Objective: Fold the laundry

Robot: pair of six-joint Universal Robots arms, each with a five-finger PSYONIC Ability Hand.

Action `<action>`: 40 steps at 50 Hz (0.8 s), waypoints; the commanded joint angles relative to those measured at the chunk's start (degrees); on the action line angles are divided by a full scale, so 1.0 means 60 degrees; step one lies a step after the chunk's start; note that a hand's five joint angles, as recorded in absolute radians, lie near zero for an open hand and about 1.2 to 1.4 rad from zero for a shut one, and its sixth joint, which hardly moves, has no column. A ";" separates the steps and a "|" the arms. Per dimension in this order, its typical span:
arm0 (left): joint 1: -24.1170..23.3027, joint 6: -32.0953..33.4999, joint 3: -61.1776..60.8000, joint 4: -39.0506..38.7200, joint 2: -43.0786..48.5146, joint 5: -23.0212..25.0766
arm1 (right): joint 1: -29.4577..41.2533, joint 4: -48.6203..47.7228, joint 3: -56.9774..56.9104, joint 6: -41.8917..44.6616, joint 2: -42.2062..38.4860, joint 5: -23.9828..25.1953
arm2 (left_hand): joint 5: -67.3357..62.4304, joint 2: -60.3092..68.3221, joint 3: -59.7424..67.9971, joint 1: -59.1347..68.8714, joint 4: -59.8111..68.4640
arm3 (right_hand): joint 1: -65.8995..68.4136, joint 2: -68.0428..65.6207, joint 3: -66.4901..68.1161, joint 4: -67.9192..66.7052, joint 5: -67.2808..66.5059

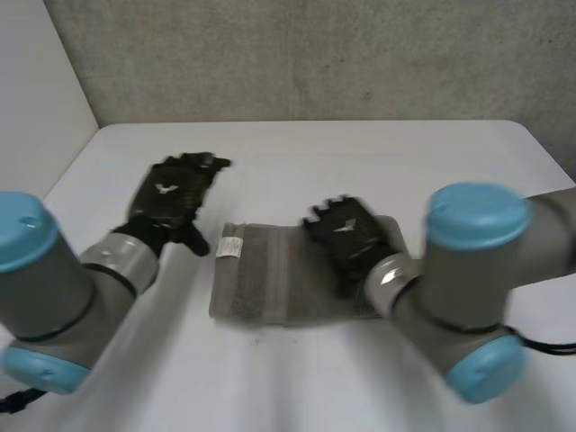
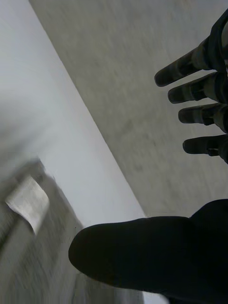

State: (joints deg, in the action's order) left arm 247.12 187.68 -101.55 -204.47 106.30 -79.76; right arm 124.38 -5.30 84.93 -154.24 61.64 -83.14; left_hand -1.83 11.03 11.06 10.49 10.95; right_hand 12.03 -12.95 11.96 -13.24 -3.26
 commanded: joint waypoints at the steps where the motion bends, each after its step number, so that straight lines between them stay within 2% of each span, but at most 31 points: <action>1: -0.1635 0.1298 0.1676 0.0269 0.2543 -0.1867 | -0.1964 -0.0799 0.2688 -0.0457 0.0552 0.0015 | -0.0067 0.0200 0.0196 0.0291 0.0213 | 0.6770 -0.6616 0.6780 -0.6567 -0.6564; 2: -0.1635 0.1530 0.1647 0.0298 0.2601 -0.2041 | -0.1994 -0.0917 0.2748 -0.0267 0.0493 -0.0044 | -0.0039 0.0172 0.0169 0.0263 0.0185 | 1.0877 -1.0723 1.0888 -1.0674 -1.0671; 4: -0.1635 0.1664 0.1603 0.0328 0.2587 -0.2131 | -0.1994 -0.0976 0.2662 -0.0019 0.0449 -0.0102 | -0.0039 0.0172 0.0168 0.0263 0.0185 | 1.1325 -1.1171 1.1336 -1.1122 -1.1119; 11: -0.1548 0.1913 0.0901 0.0313 0.1637 -0.2233 | -0.1745 -0.1182 0.1650 0.0760 0.0581 -0.0586 | -0.0011 0.0144 0.0141 0.0235 0.0157 | 1.1329 -1.1175 1.1340 -1.1126 -1.1123; 13: -0.1460 0.1913 0.0769 0.0313 0.1374 -0.2233 | -0.0784 -0.1357 0.0849 0.1052 0.0770 -0.0835 | -0.0011 0.0144 0.0140 0.0235 0.0157 | 1.1329 -1.1175 1.1340 -1.1126 -1.1123; 14: -0.1329 0.1928 0.0652 0.0328 0.1139 -0.2233 | -0.0778 -0.1357 0.0844 0.1053 0.0771 -0.0835 | -0.0011 0.0144 0.0140 0.0235 0.0157 | 1.1329 -1.1175 1.1340 -1.1126 -1.1123; 15: -0.1328 0.1928 0.0651 0.0328 0.1137 -0.2233 | -0.0009 -0.1372 0.0322 0.1140 0.0684 -0.0792 | -0.0011 0.0144 0.0140 0.0235 0.0157 | 1.1329 -1.1175 1.1340 -1.1126 -1.1123; 16: -0.1009 0.1913 0.0520 0.0342 0.0847 -0.2233 | -0.0002 -0.1372 0.0317 0.1141 0.0683 -0.0791 | -0.0011 0.0144 0.0140 0.0235 0.0157 | 1.1329 -1.1175 1.1340 -1.1126 -1.1123; 17: -0.0643 0.1913 0.0360 0.0328 0.0525 -0.2233 | 0.0694 -0.1357 -0.0176 0.1213 0.0466 -0.0791 | -0.0011 0.0144 0.0140 0.0235 0.0157 | 1.1329 -1.1175 1.1340 -1.1126 -1.1123; 18: -0.0639 0.1913 0.0358 0.0328 0.0521 -0.2233 | 0.1368 -0.1256 -0.0660 0.1258 0.0014 -0.0791 | -0.0011 0.0144 0.0140 0.0235 0.0157 | 1.1329 -1.1175 1.1340 -1.1126 -1.1123; 19: -0.0335 0.1913 0.0198 0.0328 0.0231 -0.2233 | 0.1375 -0.1255 -0.0665 0.1258 0.0009 -0.0791 | -0.0011 0.0144 0.0140 0.0235 0.0157 | 1.1329 -1.1175 1.1340 -1.1126 -1.1123; 21: -0.0100 0.1899 0.0052 0.0328 -0.0033 -0.2233 | 0.2454 -0.1051 -0.1365 0.1665 -0.0822 -0.0733 | -0.0011 0.0144 0.0140 0.0235 0.0157 | 1.1329 -1.1175 1.1340 -1.1126 -1.1123; 22: 0.0091 0.1870 -0.0051 0.0328 -0.0195 -0.2233 | 0.2459 -0.1050 -0.1368 0.1668 -0.0826 -0.0733 | -0.0039 0.0172 0.0168 0.0263 0.0185 | 1.1329 -1.1175 1.1340 -1.1126 -1.1123; 24: 0.0296 0.1855 -0.0168 0.0328 -0.0341 -0.2219 | 0.3232 -0.0700 -0.1777 0.2455 -0.1627 -0.0485 | -0.0039 0.0172 0.0168 0.0263 0.0185 | 1.1329 -1.1175 1.1340 -1.1126 -1.1123; 27: 0.0677 0.1767 -0.0403 0.0343 -0.0649 -0.2219 | 0.3455 -0.0509 -0.1997 0.2955 -0.2215 -0.0454 | -0.0011 0.0144 0.0140 0.0235 0.0157 | 1.1329 -1.1175 1.1340 -1.1126 -1.1123; 30: 0.0825 0.1621 -0.0564 0.0386 -0.0942 -0.2175 | 0.3455 -0.0464 -0.2085 0.2928 -0.2217 -0.0528 | -0.0011 0.0144 0.0140 0.0235 0.0157 | 1.1329 -1.1175 1.1340 -1.1126 -1.1123; 31: 0.0811 0.1490 -0.0565 0.0401 -0.0958 -0.2146 | 0.3441 -0.0464 -0.2100 0.2638 -0.2058 -0.0557 | -0.0094 0.0227 0.0223 0.0318 0.0240 | 0.8730 -0.8576 0.8741 -0.8527 -0.8524; 32: 0.0811 0.1488 -0.0565 0.0401 -0.0958 -0.2145 | 0.3426 -0.0478 -0.2100 0.2084 -0.1737 -0.0615 | -0.0095 0.0228 0.0224 0.0319 0.0241 | 0.3431 -0.3276 0.3441 -0.3228 -0.3225; 33: 0.0767 0.1314 -0.0521 0.0401 -0.0958 -0.2131 | 0.3426 -0.0478 -0.2100 0.2078 -0.1734 -0.0616 | -0.0289 0.0422 0.0419 0.0513 0.0435 | 0.3378 -0.3223 0.3388 -0.3175 -0.3172; 34: 0.0709 0.1095 -0.0449 0.0416 -0.0987 -0.2102 | 0.3281 -0.0507 -0.2100 0.1281 -0.1255 -0.0659 | -0.0319 0.0452 0.0448 0.0543 0.0465 | -0.0338 0.0492 -0.0327 0.0541 0.0543; 35: 0.0708 0.1093 -0.0448 0.0416 -0.0987 -0.2101 | 0.2873 -0.0537 -0.1984 0.0330 -0.0699 -0.0674 | -0.0319 0.0452 0.0449 0.0543 0.0465 | -0.0338 0.0492 -0.0327 0.0541 0.0543; 36: 0.0592 0.0875 -0.0332 0.0445 -0.1016 -0.2072 | 0.2869 -0.0537 -0.1983 0.0321 -0.0694 -0.0674 | -0.0319 0.0452 0.0449 0.0543 0.0465 | -0.0338 0.0492 -0.0327 0.0541 0.0543; 38: 0.0372 0.0654 -0.0082 0.0533 -0.1002 -0.1940 | 0.1732 -0.0450 -0.1750 -0.1720 0.0239 -0.0703 | -0.0319 0.0452 0.0449 0.0543 0.0465 | -0.0338 0.0492 -0.0327 0.0541 0.0543; 39: 0.0096 0.0450 0.0223 0.0664 -0.0930 -0.1810 | 0.1727 -0.0449 -0.1749 -0.1730 0.0244 -0.0703 | -0.0319 0.0452 0.0449 0.0543 0.0465 | -0.0338 0.0492 -0.0327 0.0541 0.0543; 40: 0.0093 0.0448 0.0226 0.0665 -0.0929 -0.1809 | 0.1219 -0.0377 -0.1575 -0.2470 0.0592 -0.0689 | -0.0319 0.0452 0.0449 0.0543 0.0465 | -0.0338 0.0492 -0.0327 0.0541 0.0543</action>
State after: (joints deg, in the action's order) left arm 251.05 193.99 -103.74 -201.74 100.21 -92.12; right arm 142.27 -8.14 72.69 -149.03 54.96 -86.96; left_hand -1.83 11.49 11.52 11.53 11.43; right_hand 11.98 -13.29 12.79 -13.47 -3.81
